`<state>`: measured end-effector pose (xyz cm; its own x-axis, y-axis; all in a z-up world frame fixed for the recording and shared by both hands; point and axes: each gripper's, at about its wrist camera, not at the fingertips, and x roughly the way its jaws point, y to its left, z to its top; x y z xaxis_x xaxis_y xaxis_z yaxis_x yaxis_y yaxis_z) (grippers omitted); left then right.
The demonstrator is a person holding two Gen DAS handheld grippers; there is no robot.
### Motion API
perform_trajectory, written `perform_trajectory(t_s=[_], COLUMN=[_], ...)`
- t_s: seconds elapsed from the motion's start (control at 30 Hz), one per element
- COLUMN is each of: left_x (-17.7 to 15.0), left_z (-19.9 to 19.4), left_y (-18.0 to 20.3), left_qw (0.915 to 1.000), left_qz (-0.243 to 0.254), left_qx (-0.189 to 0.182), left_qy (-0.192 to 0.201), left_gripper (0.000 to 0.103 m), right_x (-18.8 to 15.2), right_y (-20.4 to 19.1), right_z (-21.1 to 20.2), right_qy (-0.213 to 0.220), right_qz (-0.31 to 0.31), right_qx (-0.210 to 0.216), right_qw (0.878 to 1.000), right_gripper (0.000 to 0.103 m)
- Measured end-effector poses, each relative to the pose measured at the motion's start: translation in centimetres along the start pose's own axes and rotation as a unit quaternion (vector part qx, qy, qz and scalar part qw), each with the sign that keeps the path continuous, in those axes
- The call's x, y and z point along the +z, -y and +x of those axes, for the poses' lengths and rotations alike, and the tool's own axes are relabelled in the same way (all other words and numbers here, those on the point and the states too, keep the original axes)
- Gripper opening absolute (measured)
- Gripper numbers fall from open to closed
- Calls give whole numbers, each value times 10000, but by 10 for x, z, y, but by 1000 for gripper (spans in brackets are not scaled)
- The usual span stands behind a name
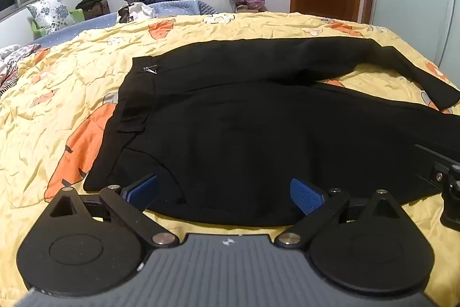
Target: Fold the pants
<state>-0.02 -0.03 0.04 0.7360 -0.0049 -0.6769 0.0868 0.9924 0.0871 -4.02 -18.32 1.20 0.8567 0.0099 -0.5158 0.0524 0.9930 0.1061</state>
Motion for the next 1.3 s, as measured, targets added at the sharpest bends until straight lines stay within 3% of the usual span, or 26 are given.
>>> perform_trajectory(t_s=[0.13,0.23,1.03,1.3], left_x=[0,0,-6,-6], left_z=[1,5,5,9], left_y=[0,5,8,5], left_qw=[10000,10000,9999,9998], left_qz=[16,-15,-20,-83], left_qx=[-41,-20,-104,-136], left_qy=[-66,-41,75,-75], left_gripper=[100,100,100,100], right_x=[-3,-2,-13,-16], right_y=[1,3,4,4], right_z=[-4,4,5,7], right_qy=[119,-79,-195,-250], right_qz=[48,45,-12,-9], right_qx=[30,46,59,112], right_qw=[9999,9999,9998,9996], right_gripper=[103,103,103,103])
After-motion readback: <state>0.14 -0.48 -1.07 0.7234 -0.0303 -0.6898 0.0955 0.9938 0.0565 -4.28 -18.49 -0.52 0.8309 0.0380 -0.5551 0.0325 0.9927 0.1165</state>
